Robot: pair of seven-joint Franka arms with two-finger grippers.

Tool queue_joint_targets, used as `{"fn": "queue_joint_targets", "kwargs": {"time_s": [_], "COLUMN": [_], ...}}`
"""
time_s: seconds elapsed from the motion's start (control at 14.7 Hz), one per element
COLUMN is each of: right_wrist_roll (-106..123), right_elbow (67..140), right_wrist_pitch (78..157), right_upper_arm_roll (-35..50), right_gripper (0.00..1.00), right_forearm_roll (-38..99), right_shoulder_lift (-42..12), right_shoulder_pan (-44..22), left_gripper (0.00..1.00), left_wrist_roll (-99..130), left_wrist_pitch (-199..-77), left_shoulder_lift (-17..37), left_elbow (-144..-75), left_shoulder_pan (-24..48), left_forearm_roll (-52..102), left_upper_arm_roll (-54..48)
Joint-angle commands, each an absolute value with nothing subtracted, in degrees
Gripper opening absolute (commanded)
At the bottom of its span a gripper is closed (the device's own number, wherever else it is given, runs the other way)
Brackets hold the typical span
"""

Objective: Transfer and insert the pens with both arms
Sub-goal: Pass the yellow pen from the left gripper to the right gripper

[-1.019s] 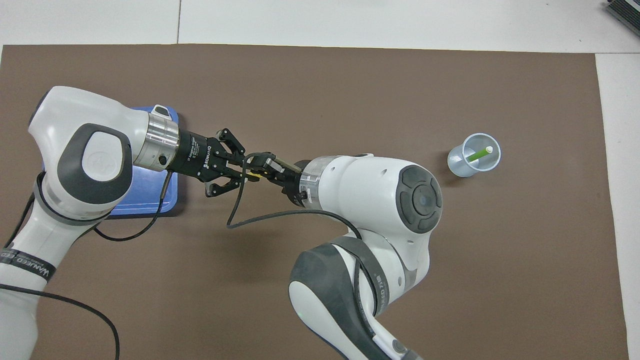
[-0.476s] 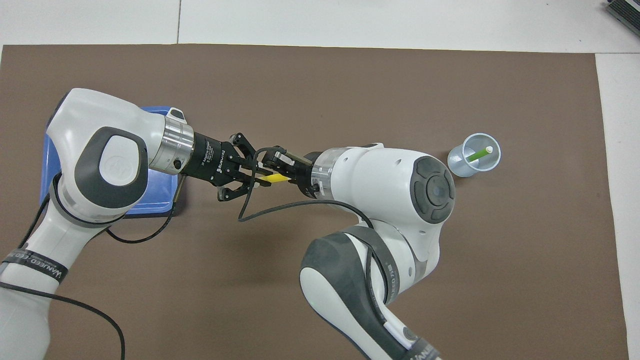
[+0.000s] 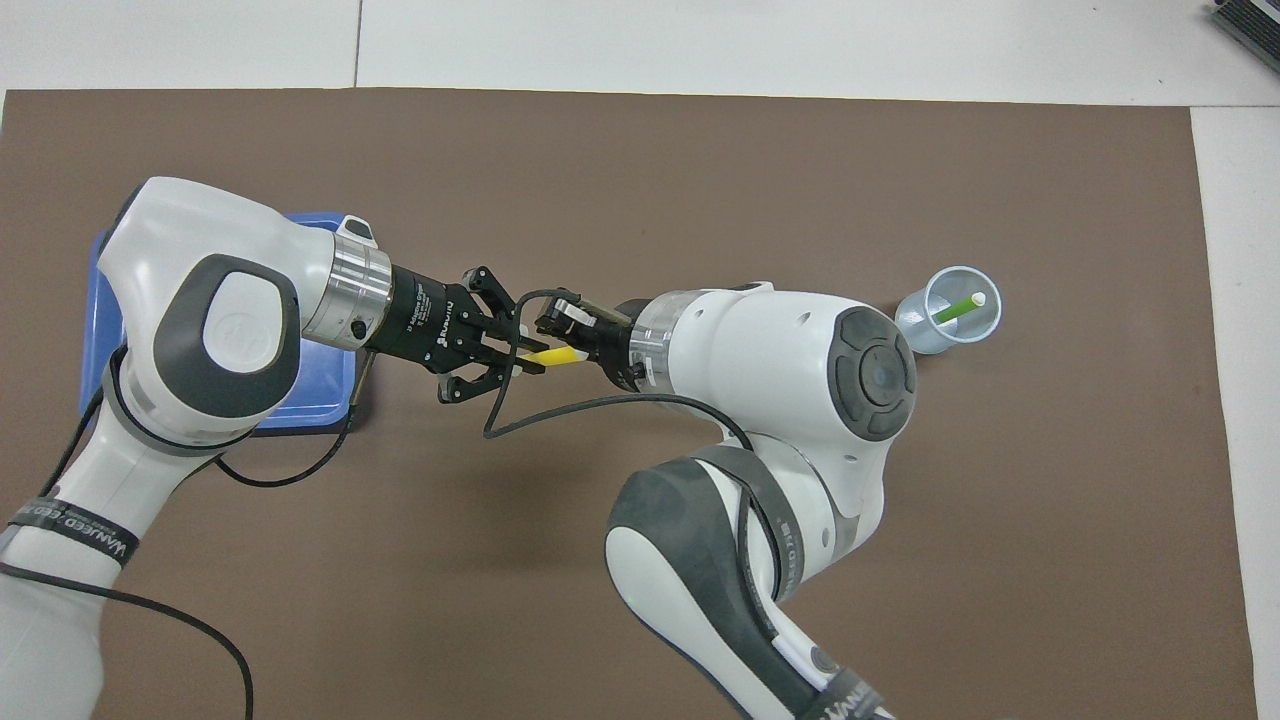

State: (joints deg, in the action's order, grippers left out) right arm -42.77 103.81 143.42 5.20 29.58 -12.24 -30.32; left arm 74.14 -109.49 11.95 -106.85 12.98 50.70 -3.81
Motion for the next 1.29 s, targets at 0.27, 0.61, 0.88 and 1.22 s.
{"fn": "queue_joint_targets", "kwargs": {"time_s": [0.27, 0.61, 0.88, 1.22], "right_wrist_roll": [-42.10, -42.10, -42.28, -40.00], "right_elbow": [105.21, 105.21, 105.21, 105.03], "right_wrist_pitch": [143.26, 143.26, 143.17, 142.56], "right_upper_arm_roll": [5.62, 5.62, 5.62, 5.45], "right_gripper": [0.39, 0.18, 0.00, 0.00], "right_forearm_roll": [28.74, 28.74, 28.74, 28.39], "right_shoulder_lift": [-11.87, -11.87, -11.87, -11.87], "right_shoulder_pan": [-29.88, -29.88, -29.88, -29.01], "left_gripper": [0.00, 0.00, 0.00, 0.00], "left_wrist_roll": [74.62, 74.62, 74.71, 74.88], "left_wrist_pitch": [-110.39, -110.39, -110.39, -110.57], "left_shoulder_lift": [10.90, 10.90, 10.90, 10.90], "left_elbow": [-107.67, -107.67, -107.67, -107.67], "left_shoulder_pan": [13.80, 13.80, 13.80, 13.80], "left_forearm_roll": [51.68, 51.68, 51.68, 51.68], "left_upper_arm_roll": [-3.08, -3.08, -3.08, -3.08]}}
